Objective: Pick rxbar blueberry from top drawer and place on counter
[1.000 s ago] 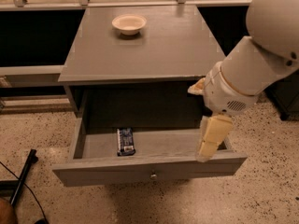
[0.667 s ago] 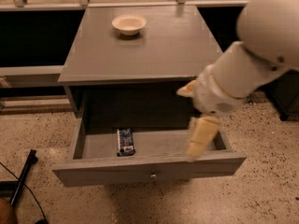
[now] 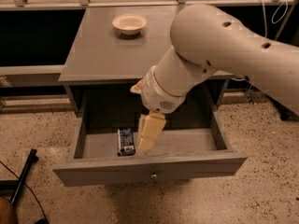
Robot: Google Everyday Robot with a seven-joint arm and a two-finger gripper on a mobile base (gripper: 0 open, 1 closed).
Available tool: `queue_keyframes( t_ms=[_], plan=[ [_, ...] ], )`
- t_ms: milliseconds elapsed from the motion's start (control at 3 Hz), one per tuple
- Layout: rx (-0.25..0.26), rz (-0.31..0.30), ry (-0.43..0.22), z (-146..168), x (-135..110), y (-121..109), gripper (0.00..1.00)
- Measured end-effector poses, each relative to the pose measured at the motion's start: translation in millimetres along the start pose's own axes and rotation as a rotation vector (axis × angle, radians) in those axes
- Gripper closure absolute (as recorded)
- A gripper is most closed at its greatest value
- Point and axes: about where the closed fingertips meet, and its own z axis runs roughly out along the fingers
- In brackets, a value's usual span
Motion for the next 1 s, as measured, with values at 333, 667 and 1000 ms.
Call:
queue_keyframes(
  t_ms=[333, 667, 1000],
  plan=[
    [0.0, 0.0, 0.0, 0, 0, 0, 0.0],
    [-0.04, 0.006, -0.037, 27, -7, 6, 0.0],
    [-0.065, 0.009, -0.077, 60, -20, 9, 0.0]
  ],
)
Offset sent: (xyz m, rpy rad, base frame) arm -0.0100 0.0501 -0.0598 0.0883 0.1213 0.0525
